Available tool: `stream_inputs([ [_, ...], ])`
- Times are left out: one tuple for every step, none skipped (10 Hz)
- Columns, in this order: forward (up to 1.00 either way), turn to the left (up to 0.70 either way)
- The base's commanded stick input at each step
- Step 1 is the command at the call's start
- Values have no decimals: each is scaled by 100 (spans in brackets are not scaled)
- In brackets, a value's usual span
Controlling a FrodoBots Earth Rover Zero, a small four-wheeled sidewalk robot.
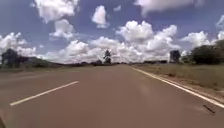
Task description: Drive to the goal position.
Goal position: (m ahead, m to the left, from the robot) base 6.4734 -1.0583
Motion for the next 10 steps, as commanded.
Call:
stream_inputs([
  [100,0],
  [100,0],
  [100,0],
  [100,0],
  [100,0],
  [100,0],
  [100,0],
  [100,0],
  [100,-5],
  [100,-32],
])
